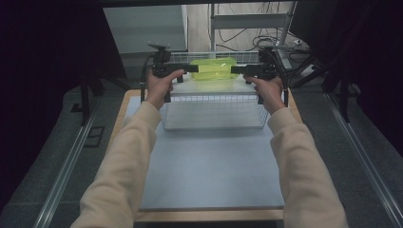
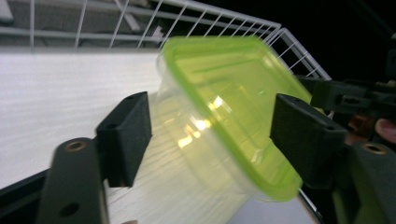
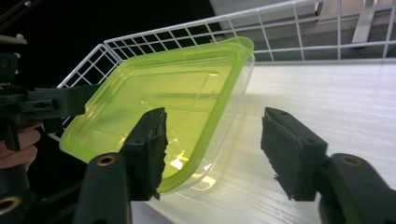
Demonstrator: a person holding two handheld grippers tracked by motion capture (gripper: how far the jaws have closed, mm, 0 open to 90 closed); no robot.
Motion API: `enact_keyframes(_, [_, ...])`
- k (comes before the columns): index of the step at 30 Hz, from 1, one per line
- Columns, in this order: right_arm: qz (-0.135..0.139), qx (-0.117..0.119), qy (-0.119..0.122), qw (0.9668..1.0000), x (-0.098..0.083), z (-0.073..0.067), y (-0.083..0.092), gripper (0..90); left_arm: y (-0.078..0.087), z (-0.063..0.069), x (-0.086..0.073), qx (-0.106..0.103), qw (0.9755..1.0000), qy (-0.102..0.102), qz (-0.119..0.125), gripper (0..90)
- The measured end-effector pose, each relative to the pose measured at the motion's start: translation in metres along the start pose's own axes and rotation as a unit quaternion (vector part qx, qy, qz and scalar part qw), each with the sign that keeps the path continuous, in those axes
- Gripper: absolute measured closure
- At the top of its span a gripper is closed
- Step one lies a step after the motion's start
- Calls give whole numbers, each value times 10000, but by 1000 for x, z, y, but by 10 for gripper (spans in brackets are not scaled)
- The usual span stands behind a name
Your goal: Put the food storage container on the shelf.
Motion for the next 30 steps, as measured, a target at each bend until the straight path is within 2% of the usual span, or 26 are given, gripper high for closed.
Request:
enact_keyframes(2, [130,-75,88,9998,1,-4,4,363,6,5,1,-40,9999,-81,112,265])
enact_keyframes(4, [349,-119,112,9993,1,-8,10,350,14,10,1,42,9995,-265,162,262])
enact_keyframes(7, [655,2,119,9978,-1,-17,23,341,26,21,-3,92,9987,-424,276,258])
enact_keyframes(10, [710,87,320,9969,-7,-24,35,338,40,33,-13,42,9976,-621,306,258])
enact_keyframes(13, [622,177,500,9967,-19,-30,45,334,53,42,-26,144,9950,-945,292,256])
enact_keyframes(14, [571,199,586,9965,-23,-31,48,330,57,44,-32,131,9944,-998,332,256])
enact_keyframes(15, [525,209,681,9961,-29,-33,51,325,61,46,-38,80,9941,-1024,350,255])
enact_keyframes(16, [439,246,830,9953,-42,-36,56,312,65,47,-45,14,9943,-978,426,255])
enact_keyframes(18, [408,313,899,9946,-49,-38,59,309,72,47,-62,-76,9947,-888,504,257])
enact_keyframes(19, [322,433,1010,9934,-65,-42,63,299,74,48,-72,-107,9947,-918,459,257])
enact_keyframes(20, [322,433,1010,9934,-65,-42,63,299,76,48,-81,-103,9942,-972,446,257])
enact_keyframes(26, [154,612,1403,9881,-117,-47,71,276,88,46,-137,-273,9922,-1194,239,248])
enact_keyframes(30, [93,689,1503,9862,-151,-41,76,273,91,42,-174,-178,9903,-1374,14,247])
Point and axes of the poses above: each handheld gripper's, and its own axes: y roughly backward along the jaws, x roughly out of its top, z roughly to its right, the point moved 3 cm from there along -y, roughly forward along the jaws, and after that the axes turned 1 degree about y, right-handed, at the moved point
